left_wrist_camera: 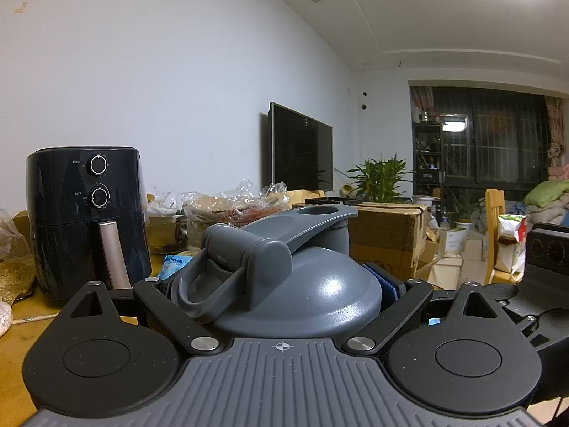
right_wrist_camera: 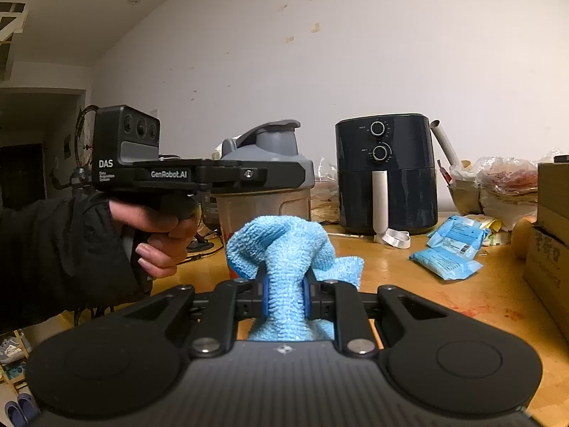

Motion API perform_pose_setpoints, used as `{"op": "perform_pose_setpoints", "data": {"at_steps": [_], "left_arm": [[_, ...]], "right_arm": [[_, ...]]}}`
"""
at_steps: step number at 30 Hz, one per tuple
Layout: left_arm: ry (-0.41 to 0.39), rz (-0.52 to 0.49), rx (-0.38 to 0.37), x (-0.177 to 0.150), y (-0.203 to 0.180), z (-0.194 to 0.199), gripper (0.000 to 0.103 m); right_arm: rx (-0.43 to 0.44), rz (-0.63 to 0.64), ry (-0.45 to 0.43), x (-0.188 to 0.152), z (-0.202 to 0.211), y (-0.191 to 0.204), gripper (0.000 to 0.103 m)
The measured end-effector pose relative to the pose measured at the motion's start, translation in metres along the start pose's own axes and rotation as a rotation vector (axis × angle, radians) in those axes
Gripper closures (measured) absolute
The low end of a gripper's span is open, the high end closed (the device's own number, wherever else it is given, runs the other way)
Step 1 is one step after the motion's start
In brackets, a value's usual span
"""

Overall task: Clean container
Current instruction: 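Rub the cloth around the bottle wall below the lid with the right gripper, then press the blue cloth against the grey lid edge with the right gripper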

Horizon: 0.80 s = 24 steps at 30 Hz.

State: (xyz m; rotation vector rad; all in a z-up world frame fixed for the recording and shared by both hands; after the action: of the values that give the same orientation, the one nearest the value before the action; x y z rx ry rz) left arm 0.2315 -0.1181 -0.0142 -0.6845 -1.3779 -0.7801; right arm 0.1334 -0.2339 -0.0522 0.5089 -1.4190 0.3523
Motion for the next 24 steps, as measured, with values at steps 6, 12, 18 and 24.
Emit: {"op": "perform_pose_setpoints", "data": {"at_steps": [6, 12, 18, 24], "left_arm": [[0.000, 0.000, 0.000, 0.000, 0.000, 0.000, 0.008], [0.000, -0.001, -0.001, 0.000, 0.001, -0.001, 0.008], [0.002, 0.003, -0.003, 0.000, 0.003, -0.001, 0.008], [0.005, -0.003, -0.009, 0.000, 0.003, -0.001, 0.008]], "right_arm": [[0.013, 0.011, -0.009, 0.007, -0.010, 0.002, 0.090], [0.026, 0.010, -0.014, 0.011, -0.021, 0.003, 0.090], [0.032, 0.010, -0.023, 0.015, -0.029, 0.005, 0.090], [0.046, 0.009, -0.030, 0.019, -0.027, 0.004, 0.090]]}}
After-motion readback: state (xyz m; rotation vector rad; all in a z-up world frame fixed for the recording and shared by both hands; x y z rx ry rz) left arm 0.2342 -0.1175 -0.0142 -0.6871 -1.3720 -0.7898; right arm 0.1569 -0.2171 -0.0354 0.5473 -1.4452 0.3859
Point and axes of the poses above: each gripper's, at about its wrist camera, not at the fingertips, and z roughly against the way its jaws point, y to its left, x to its top, the point moved 9 cm from there along -z, roughly the way its jaws point, and after that the axes turned 4 degrees about -y, right-handed, at the moved point
